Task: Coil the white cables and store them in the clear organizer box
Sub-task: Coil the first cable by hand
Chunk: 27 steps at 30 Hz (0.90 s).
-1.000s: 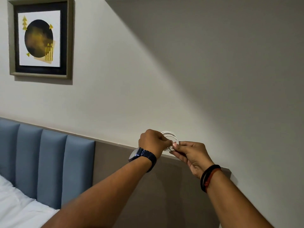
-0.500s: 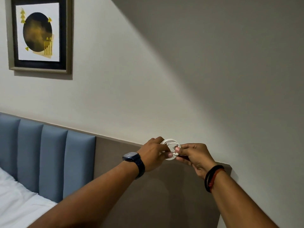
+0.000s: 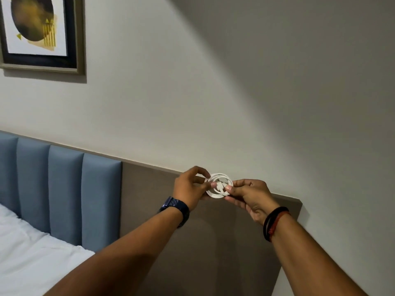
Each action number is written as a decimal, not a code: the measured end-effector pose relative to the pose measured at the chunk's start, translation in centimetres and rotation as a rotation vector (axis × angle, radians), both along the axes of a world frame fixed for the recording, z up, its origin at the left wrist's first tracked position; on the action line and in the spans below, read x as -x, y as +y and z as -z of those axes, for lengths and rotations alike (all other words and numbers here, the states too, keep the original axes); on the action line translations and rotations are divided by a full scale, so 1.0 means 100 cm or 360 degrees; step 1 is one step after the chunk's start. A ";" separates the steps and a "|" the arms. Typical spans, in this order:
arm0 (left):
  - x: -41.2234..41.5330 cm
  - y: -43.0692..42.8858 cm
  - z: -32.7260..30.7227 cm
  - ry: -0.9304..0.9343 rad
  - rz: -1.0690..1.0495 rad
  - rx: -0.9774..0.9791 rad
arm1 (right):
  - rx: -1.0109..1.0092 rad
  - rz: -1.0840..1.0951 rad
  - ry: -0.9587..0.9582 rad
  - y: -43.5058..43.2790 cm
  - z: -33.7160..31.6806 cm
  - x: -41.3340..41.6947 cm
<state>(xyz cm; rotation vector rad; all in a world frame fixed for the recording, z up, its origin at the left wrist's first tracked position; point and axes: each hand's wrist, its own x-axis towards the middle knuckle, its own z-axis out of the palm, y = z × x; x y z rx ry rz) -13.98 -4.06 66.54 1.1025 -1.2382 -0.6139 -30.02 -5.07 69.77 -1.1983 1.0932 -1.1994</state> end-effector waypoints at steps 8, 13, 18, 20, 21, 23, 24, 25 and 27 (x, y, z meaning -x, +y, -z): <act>0.011 -0.012 0.035 -0.0196 -0.0220 -0.0248 | -0.0010 0.0016 0.0102 -0.012 0.037 0.007; 0.019 -0.021 0.078 -0.0138 -0.0228 -0.0465 | -0.0110 0.0021 0.0131 -0.019 0.076 0.015; 0.034 -0.023 0.155 -0.0137 -0.0203 -0.0758 | -0.0395 -0.0039 0.0114 -0.024 0.158 0.025; 0.037 -0.023 0.203 -0.0185 -0.0216 -0.0913 | -0.0552 -0.0043 0.0110 -0.025 0.206 0.028; 0.039 -0.023 0.230 -0.0206 -0.0230 -0.0990 | -0.0633 -0.0036 0.0108 -0.025 0.234 0.028; 0.042 -0.021 0.285 -0.0281 -0.0267 -0.1126 | -0.0792 -0.0001 0.0094 -0.023 0.289 0.029; 0.043 -0.021 0.316 -0.0298 -0.0261 -0.1204 | -0.0866 0.0025 0.0087 -0.022 0.321 0.030; 0.045 -0.020 0.347 -0.0284 -0.0229 -0.1297 | -0.0929 0.0052 0.0091 -0.022 0.352 0.030; 0.048 -0.020 0.416 -0.0235 -0.0139 -0.1475 | -0.1034 0.0105 0.0102 -0.022 0.420 0.033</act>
